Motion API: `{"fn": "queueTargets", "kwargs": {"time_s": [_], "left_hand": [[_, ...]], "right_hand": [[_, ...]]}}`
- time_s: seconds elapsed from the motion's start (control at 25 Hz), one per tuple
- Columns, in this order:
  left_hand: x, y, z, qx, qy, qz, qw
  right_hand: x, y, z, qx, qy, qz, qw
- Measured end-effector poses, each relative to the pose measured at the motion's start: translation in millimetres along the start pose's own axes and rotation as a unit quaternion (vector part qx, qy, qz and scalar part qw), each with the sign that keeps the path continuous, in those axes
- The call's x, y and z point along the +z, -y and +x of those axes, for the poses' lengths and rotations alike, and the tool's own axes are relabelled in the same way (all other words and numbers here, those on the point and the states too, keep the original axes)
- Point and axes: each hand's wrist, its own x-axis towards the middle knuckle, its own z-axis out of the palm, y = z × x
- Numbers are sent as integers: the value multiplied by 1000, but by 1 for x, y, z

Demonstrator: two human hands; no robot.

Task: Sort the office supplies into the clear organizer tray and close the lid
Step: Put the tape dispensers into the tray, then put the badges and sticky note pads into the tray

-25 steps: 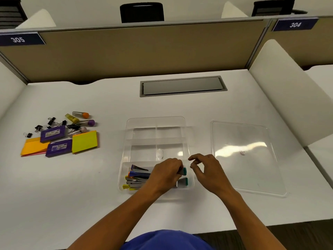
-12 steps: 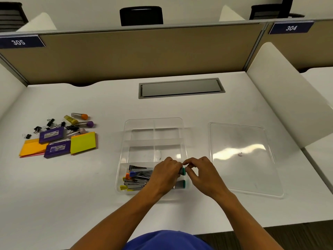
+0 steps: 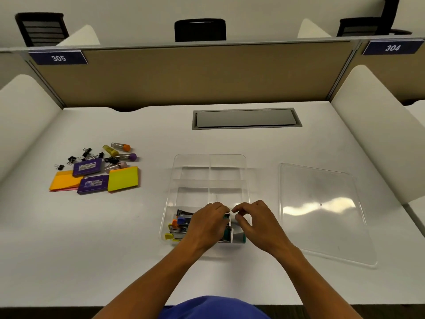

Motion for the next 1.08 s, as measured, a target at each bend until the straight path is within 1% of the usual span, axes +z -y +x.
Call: {"fn": "queueTargets", "kwargs": {"time_s": [0.2, 0.36, 0.52, 0.72, 1.0, 1.08], "left_hand": [[-21, 21, -13, -66, -89, -49, 993], [-43, 39, -30, -140, -169, -88, 972], [-67, 57, -48, -171, -223, -97, 955], [-91, 101, -65, -201, -266, -97, 938], [-133, 200, -92, -228, -300, -115, 919], [-140, 229, -100, -238, -294, -128, 917]], "right_hand": [[7, 28, 17, -55, 27, 0, 998], [16, 56, 32, -101, 41, 8, 994], [28, 85, 46, -147, 56, 10, 988], [47, 122, 69, -183, 73, 3, 980], [95, 191, 104, -209, 87, 0, 974], [110, 210, 112, -210, 99, -6, 973]]}}
